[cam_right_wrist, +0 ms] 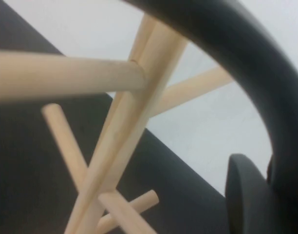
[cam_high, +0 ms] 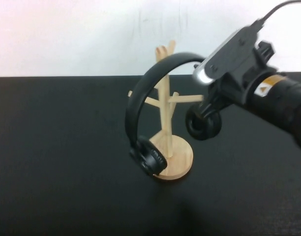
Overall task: Take out the headphones from the headphone stand
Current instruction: Pick up the headphones from the headphone stand, then place the headphones on the table
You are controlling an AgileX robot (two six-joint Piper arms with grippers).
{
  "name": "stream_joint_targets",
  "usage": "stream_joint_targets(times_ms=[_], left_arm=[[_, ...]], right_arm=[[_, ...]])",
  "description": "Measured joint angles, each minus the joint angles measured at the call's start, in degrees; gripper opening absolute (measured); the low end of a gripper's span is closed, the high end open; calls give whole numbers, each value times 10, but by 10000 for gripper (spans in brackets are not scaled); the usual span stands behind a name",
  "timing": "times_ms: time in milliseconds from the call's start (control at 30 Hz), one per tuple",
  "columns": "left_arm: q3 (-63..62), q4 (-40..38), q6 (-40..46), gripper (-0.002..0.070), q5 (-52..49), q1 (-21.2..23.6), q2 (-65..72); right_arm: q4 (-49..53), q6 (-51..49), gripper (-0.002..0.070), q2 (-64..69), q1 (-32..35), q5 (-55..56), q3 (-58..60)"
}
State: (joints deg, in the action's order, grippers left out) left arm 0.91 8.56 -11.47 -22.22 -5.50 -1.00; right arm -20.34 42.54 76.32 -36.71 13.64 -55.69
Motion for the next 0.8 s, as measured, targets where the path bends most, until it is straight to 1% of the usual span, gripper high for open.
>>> stream_joint_targets(times_ms=[67, 233, 367, 433, 467, 600, 633, 700, 800], left_arm=[[0, 0, 0, 2, 0, 0, 0], [0, 0, 0, 2, 0, 0, 0], [0, 0, 0, 2, 0, 0, 0], [0, 0, 0, 2, 0, 0, 0], [0, 0, 0, 2, 0, 0, 0], [0, 0, 0, 2, 0, 0, 0], [0, 0, 0, 2, 0, 0, 0], [0, 0, 0, 2, 0, 0, 0], [0, 0, 0, 2, 0, 0, 0]], right_arm=[[0, 1, -5, -35, -4, -30, 0], [0, 12, -6, -129, -5, -146, 0], [6, 17, -5, -171, 22, -252, 0], [22, -14, -5, -176, 54, -306, 0], [41, -51, -6, -176, 76, -332, 0], [156, -238, -6, -148, 179, -414, 0], [172, -276, -6, -137, 208, -427, 0], [189, -309, -6, -101, 263, -462, 0], [152, -308, -6, -32, 325, -490, 0]])
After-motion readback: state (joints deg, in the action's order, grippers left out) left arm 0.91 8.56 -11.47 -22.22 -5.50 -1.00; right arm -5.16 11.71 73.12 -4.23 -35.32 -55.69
